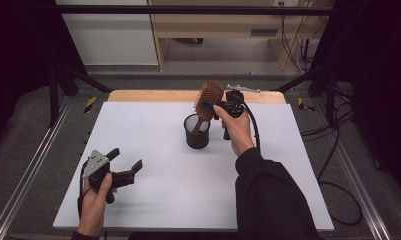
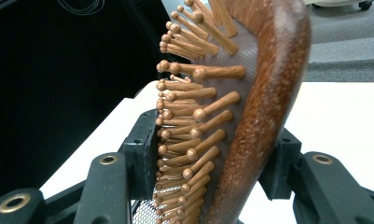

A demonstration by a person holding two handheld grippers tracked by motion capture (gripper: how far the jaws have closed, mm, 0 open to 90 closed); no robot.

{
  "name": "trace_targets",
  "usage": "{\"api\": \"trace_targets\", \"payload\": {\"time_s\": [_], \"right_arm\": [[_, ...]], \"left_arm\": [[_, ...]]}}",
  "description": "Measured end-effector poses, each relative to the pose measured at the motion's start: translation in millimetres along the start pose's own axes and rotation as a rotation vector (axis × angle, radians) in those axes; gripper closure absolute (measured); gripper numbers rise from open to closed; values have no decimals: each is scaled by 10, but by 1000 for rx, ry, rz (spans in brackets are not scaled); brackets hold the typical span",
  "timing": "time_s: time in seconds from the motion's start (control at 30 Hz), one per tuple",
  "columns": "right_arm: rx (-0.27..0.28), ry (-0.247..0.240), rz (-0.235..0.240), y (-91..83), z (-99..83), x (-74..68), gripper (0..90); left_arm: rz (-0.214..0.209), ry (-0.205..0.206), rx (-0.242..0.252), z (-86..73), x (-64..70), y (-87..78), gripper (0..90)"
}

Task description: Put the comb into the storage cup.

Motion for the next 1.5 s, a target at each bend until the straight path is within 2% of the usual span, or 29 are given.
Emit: {"api": "trace_targets", "payload": {"time_s": [1.5], "right_arm": [[2, 2, 9, -11, -15, 19, 466]], "left_arm": [[-7, 5, -8, -5, 11, 9, 30]]}}
Point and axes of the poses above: each handheld gripper's, and its own axes: y roughly forward along the jaws, z roughly out of its top, x roughly to its right, the point moved 2 cm from there along y, roughly forward along the jaws, and after that the axes turned 4 degrees about -y, right-handed, at the moved point
